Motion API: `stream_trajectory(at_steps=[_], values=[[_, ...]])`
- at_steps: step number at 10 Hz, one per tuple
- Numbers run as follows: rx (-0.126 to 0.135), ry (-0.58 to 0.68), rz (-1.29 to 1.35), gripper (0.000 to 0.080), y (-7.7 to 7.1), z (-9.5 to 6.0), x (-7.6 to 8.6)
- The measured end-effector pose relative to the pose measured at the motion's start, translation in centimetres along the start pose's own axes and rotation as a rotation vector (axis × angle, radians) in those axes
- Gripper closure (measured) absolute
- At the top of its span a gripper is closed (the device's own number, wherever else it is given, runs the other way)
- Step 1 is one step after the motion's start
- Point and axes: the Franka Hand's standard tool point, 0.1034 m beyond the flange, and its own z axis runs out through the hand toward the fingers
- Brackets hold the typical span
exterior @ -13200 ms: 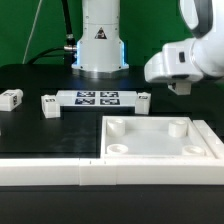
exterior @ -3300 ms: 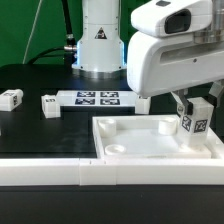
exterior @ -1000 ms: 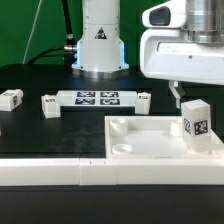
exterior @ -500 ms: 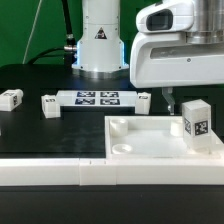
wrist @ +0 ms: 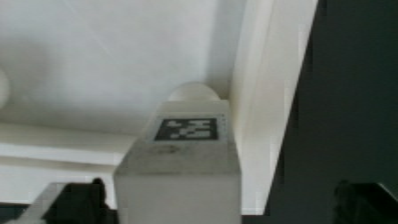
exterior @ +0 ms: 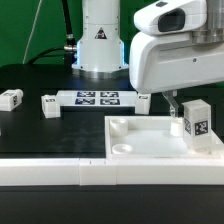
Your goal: Assemble one leg
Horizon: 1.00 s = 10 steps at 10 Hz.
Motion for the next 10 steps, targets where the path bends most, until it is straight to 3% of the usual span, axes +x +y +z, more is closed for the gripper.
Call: stream_trajectory(at_steps=[2,6,10], values=[[0.000,0.000,0.000,0.0465,0.01,0.02,-0.02],[-0.001,0.004,0.058,0.0508,0.14,-0.02,0.03],[-0.003,0.043,0.570,0.0508,0.07,0.05,0.05]])
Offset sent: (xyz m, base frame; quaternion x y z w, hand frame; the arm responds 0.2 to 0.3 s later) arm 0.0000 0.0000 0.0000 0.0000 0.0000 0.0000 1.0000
